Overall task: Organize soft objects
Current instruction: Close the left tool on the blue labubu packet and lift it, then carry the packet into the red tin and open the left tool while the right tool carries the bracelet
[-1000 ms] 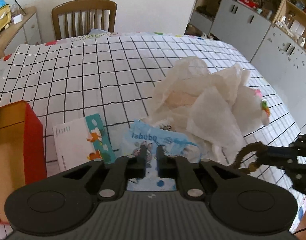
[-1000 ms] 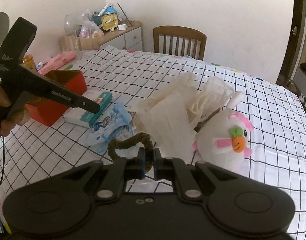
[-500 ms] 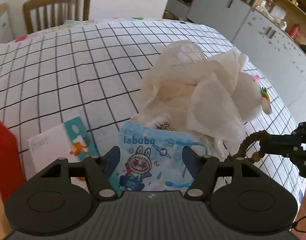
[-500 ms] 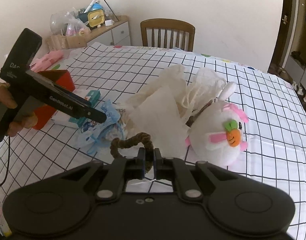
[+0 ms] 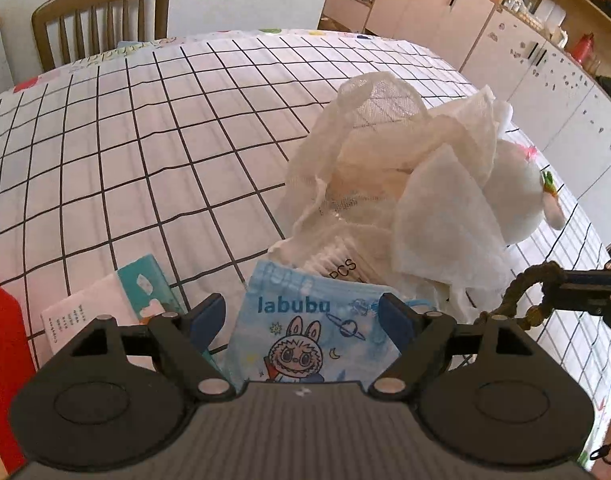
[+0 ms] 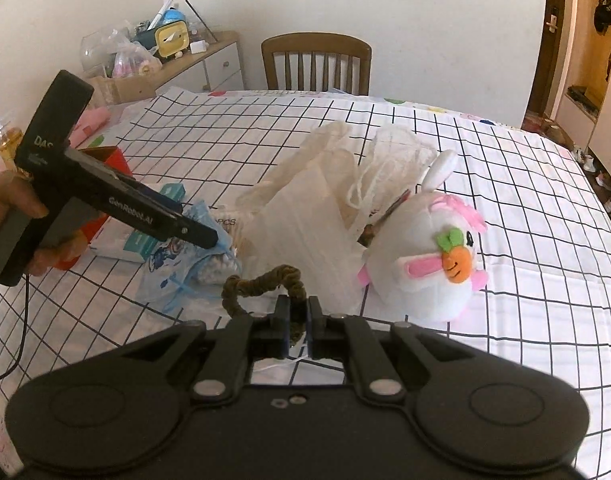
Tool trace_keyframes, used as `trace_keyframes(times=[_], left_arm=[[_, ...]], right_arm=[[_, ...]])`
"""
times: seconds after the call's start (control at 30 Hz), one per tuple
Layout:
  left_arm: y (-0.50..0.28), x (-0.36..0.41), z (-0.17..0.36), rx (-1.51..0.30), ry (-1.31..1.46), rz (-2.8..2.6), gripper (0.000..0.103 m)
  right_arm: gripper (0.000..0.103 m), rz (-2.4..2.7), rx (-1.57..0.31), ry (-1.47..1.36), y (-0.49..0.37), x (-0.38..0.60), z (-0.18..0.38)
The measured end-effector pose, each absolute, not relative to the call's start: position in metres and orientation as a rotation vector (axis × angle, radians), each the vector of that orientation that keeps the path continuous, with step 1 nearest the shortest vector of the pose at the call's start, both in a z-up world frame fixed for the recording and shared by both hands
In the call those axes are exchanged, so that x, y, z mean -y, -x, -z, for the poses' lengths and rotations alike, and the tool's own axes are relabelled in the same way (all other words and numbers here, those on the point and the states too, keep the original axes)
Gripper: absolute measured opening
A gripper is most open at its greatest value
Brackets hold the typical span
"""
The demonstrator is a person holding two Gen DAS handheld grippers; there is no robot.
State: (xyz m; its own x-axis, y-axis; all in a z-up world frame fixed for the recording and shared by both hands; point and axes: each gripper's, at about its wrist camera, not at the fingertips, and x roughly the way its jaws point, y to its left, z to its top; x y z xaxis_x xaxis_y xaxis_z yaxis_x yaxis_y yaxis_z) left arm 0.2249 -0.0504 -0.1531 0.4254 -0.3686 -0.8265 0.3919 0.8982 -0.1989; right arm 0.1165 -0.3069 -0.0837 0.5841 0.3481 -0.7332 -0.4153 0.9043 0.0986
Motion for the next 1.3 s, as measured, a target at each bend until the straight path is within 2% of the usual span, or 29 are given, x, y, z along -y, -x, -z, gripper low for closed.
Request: trace_keyframes(times=[0.13,0.2,0.47,0.63,0.87,1.3], left_arm=[[-0.223,0.055,0.155,-1.021,-0.044,0.467,0.083],[-0.221,0.057,0.155,-1.017,-0.051,0.466,0.077],[-0.210,0.064,0.147,-0.980,-0.119,0.424,0.034],[-0.199,0.073,0.144,-0.955,-0.181,0.394,0.031],[-0.189,0.065,0.132,-0.953,-0.133,0.359,0.031],[-0.152,0.040,0.080,-0.884,-0.035,0.280,0.031]], right_arm=[[0.007,-0.441,-0.840,0.088,-0.116,0.307,0.085],[0.007,-0.442,-0.838,0.088,-0.116,0.307,0.085],[0.007,-0.448,-0.836,0.091,-0.115,0.306,0.086],[0.007,-0.455,-0.825,0.100,-0.112,0.304,0.084],[0.007,-0.476,-0.810,0.107,-0.108,0.304,0.079],[0.007,-0.574,-0.746,0.111,-0.106,0.293,0.050]])
